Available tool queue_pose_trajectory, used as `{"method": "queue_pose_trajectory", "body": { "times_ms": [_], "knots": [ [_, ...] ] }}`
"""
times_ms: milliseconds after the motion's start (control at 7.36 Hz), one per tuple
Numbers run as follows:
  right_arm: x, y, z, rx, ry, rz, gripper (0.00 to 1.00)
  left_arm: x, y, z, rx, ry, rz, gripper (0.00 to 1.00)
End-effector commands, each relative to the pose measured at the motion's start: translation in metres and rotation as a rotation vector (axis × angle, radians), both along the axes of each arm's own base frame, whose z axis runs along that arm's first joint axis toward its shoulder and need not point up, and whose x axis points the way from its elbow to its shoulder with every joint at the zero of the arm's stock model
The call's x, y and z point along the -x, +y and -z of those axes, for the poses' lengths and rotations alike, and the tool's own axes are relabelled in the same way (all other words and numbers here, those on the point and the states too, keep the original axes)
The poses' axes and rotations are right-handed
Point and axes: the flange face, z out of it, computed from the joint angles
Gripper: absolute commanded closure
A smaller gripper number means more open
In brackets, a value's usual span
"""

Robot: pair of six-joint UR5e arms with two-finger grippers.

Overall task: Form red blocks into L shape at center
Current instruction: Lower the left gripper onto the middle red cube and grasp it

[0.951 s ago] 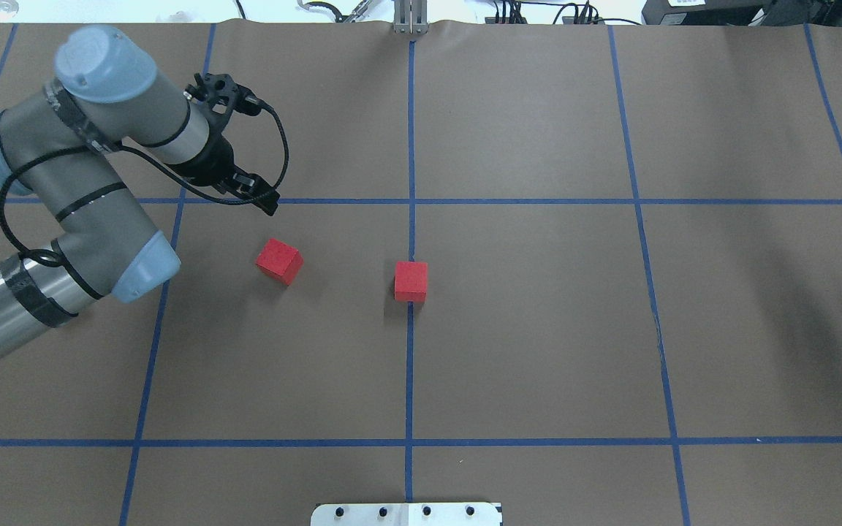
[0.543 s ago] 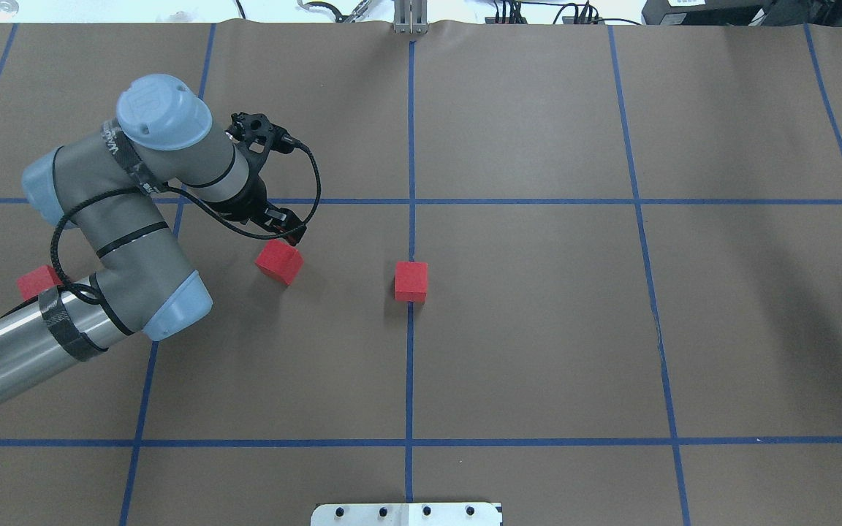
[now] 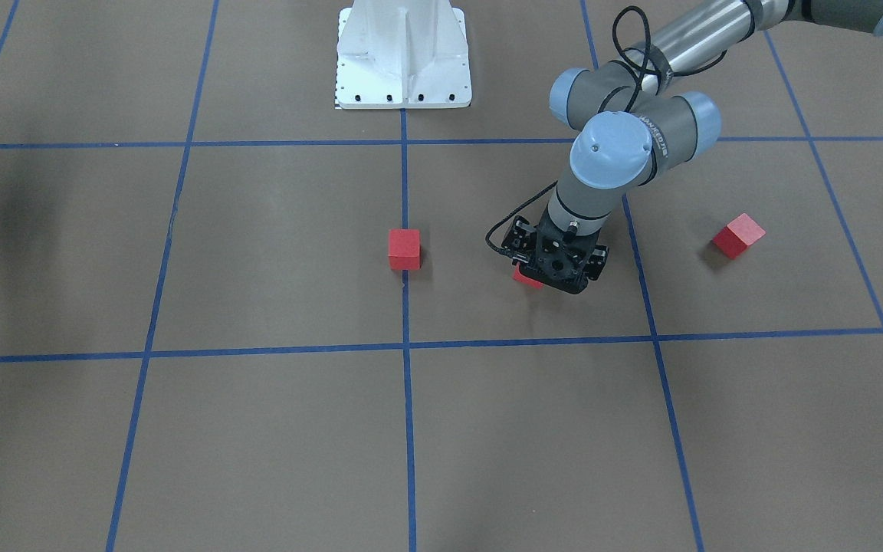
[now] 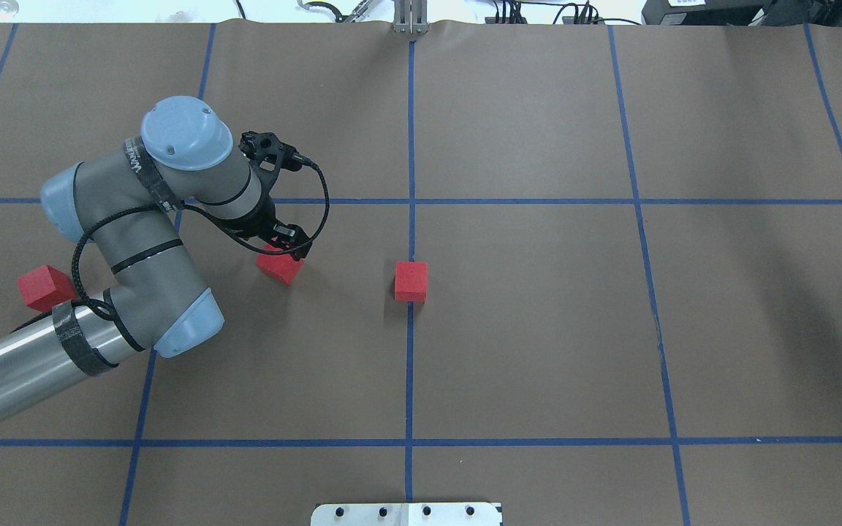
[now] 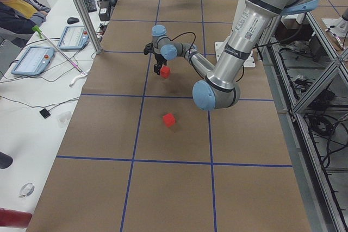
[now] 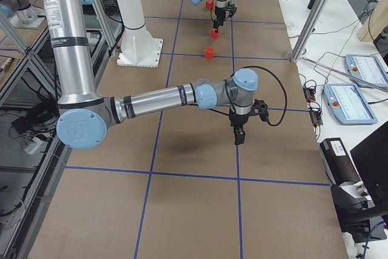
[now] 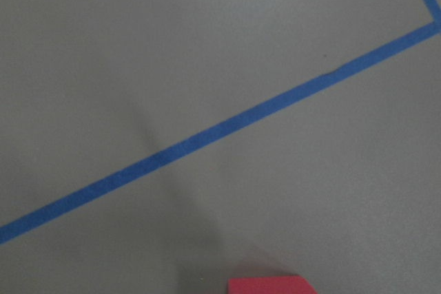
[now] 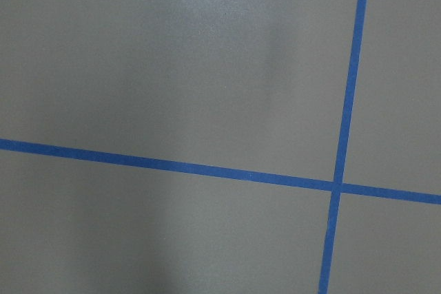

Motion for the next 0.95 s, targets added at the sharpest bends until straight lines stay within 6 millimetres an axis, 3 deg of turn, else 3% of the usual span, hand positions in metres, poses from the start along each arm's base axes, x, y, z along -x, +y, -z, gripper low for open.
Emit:
{"method": "queue_pose_trajectory", "body": {
  "times_ms": [0, 815],
  "knots": [
    [0.0, 0.0, 0.0001, -0.001, 0.0, 0.0, 0.01, -0.0125, 0.0099, 0.0052, 0.004, 0.004, -0.013, 0.0],
    [0.001, -0.0013, 0.0002, 0.001, 0.001, -0.001, 0.01, -0.0141, 0.0103, -0.0034, 0.014, -0.007, -0.015, 0.06]
  ]
}}
